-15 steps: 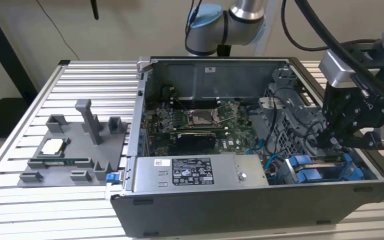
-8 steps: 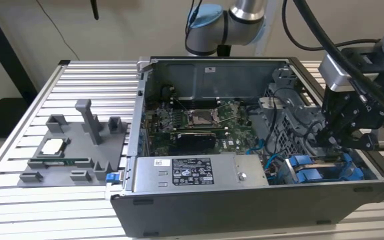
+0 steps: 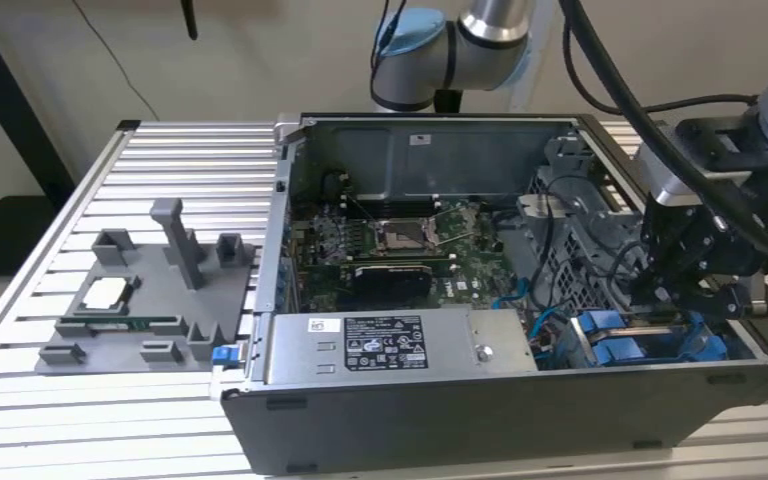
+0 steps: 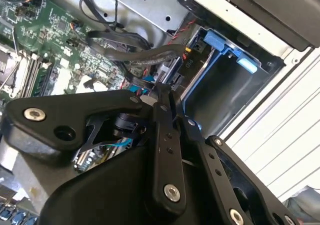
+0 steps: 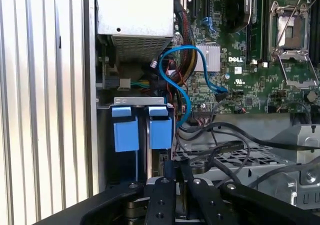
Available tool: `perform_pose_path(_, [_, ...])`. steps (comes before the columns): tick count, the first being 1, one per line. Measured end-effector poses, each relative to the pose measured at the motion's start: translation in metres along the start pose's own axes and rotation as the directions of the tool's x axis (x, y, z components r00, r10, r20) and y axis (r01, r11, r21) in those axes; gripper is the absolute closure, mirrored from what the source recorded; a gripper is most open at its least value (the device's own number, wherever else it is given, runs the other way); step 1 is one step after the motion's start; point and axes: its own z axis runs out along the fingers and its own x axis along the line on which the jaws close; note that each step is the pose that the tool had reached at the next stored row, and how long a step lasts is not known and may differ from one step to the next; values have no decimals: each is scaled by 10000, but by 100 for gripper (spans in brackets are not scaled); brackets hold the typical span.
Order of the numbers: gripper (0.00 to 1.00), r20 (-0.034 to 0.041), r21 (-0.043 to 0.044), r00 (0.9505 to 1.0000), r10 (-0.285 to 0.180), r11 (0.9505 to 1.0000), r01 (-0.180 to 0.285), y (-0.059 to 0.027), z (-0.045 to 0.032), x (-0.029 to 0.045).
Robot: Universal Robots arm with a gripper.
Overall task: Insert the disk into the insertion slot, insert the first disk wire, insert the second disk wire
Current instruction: 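Insert the second disk wire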
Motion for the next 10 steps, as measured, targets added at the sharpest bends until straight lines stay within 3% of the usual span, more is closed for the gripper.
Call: perform_pose_path(10, [84, 22, 6, 10000, -2, 10000, 2, -62, 41, 16])
